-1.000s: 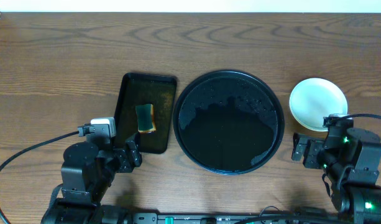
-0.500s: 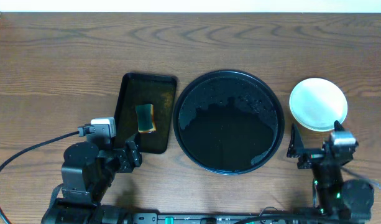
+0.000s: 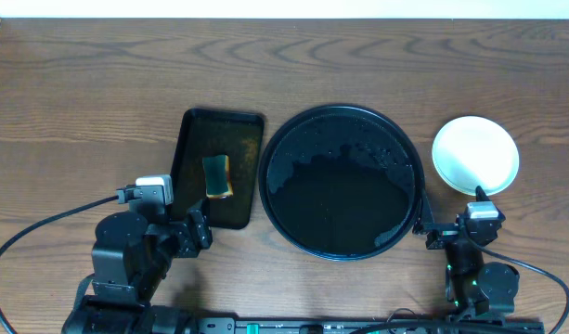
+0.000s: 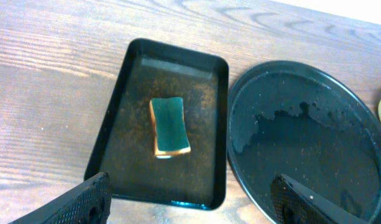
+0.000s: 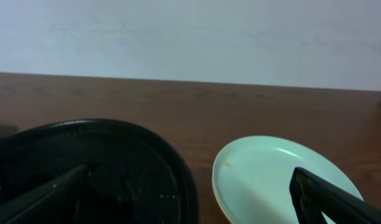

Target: Clean dirty plates on tray and stack at the side

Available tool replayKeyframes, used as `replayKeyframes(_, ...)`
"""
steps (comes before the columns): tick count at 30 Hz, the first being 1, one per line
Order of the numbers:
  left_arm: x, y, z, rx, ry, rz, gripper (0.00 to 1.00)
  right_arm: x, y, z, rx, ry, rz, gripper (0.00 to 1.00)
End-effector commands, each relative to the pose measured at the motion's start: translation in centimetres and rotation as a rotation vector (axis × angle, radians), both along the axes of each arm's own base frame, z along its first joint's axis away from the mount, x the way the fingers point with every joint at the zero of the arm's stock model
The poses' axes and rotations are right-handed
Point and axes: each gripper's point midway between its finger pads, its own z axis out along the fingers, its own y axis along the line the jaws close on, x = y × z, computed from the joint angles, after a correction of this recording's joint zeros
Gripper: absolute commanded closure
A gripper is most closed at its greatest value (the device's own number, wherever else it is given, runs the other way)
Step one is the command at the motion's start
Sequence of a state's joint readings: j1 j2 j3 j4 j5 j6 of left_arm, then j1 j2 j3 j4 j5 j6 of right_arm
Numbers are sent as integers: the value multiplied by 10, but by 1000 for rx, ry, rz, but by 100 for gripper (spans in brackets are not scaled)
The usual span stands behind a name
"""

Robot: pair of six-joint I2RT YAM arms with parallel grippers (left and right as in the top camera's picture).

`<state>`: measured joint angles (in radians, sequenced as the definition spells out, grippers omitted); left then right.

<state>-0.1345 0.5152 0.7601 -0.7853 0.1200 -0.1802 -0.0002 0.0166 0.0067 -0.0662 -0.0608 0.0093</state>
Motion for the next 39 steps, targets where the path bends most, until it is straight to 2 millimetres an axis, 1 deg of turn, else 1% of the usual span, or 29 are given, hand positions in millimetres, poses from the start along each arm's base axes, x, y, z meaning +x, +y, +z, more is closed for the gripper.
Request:
replayKeyframes(1,1,4,-1,9,1,18,18,-1,3,1,-14,-7,11,1)
replayKeyframes(35,1,4,-2,10,1,18,18,-1,3,1,-14,-6,11,1)
replayKeyframes(39,-3,14,-7,49,21,57,18,-1,3,1,-14,-6,11,1)
